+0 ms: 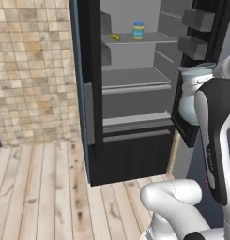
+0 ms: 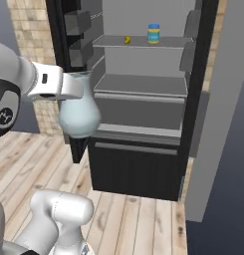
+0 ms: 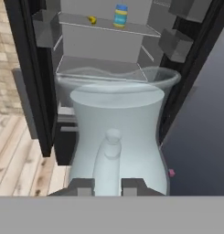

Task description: Move the banana and mayonnaise from the second highest shelf to the top shelf to make space. Then, place the pitcher from the counter on the cleared second highest shelf.

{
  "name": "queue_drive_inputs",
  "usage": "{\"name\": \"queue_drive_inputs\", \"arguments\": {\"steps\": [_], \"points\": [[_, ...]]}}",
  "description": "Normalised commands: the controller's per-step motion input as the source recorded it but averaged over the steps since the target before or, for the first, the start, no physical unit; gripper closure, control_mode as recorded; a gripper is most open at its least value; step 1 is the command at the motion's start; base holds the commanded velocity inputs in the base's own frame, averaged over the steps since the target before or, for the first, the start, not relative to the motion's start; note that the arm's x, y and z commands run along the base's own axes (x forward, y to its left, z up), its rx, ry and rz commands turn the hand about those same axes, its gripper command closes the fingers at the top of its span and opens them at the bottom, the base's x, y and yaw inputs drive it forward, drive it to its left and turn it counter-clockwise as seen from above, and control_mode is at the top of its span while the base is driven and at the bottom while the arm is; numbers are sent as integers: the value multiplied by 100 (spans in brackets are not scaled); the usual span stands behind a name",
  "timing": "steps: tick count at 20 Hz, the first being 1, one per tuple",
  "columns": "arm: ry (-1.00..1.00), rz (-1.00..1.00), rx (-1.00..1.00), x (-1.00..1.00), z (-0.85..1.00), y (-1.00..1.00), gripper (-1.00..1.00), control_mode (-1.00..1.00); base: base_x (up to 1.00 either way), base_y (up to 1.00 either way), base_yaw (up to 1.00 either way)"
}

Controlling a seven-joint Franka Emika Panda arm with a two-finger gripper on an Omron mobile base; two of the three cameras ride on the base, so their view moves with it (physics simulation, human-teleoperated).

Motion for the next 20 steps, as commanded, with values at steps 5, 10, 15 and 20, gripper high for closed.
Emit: {"name": "queue_drive_inputs", "arguments": {"steps": [5, 10, 15, 20], "points": [[0, 0, 0, 0, 0, 0, 100, 100, 70, -31, 1], [0, 0, 0, 0, 0, 0, 100, 100, 55, -45, 0], [0, 0, 0, 0, 0, 0, 100, 100, 38, -37, 0], [0, 0, 0, 0, 0, 0, 100, 100, 41, -5, 0]]}}
